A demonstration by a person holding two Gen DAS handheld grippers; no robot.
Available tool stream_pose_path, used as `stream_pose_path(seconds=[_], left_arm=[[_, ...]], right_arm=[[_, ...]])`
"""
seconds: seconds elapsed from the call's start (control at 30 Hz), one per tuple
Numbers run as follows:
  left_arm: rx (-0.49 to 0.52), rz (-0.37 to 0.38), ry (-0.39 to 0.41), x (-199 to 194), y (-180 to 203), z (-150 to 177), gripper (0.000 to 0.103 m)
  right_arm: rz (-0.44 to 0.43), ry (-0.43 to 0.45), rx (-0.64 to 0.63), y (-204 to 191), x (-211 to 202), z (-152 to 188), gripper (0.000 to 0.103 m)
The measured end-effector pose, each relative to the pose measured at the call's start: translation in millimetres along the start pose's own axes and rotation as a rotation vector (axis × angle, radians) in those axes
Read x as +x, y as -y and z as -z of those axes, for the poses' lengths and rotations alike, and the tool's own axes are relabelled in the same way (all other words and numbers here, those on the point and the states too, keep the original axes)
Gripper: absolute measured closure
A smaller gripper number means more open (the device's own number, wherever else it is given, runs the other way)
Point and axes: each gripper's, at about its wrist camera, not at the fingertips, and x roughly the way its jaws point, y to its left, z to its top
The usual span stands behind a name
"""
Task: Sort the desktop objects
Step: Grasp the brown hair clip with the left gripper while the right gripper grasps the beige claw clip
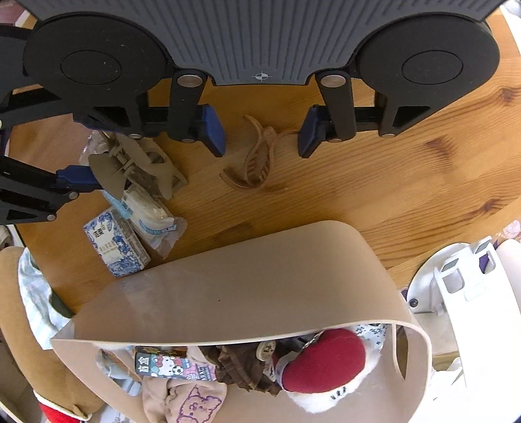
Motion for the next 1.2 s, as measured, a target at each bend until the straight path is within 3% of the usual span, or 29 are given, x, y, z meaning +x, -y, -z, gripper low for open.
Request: stream_pose_path(seconds=[0.17, 0.67, 0.83, 1.13, 1.2], left_arm=[[0.01, 0.019, -0.007, -2, -2, 2, 0.084], [0.021, 0.038, 0.04, -28, -1, 18, 0.096], [0.004, 0.06, 0.048, -34, 6, 28, 0.098], [-0.019, 0.016, 0.06, -34, 1, 30, 0.097], [-0.03, 0.037, 0.049, -30, 1, 28, 0.089]], right_arm=[[-0.007, 0.01, 0.014, 3, -6, 0, 0.063], [0.019, 0.075, 0.022, 3, -38, 8, 0.063], [0.039, 0.087, 0.019, 5, -48, 14, 0.063], [0.057, 0.094, 0.031, 6, -59, 23, 0.063], [0.059, 0.092, 0.034, 6, -59, 23, 0.063]])
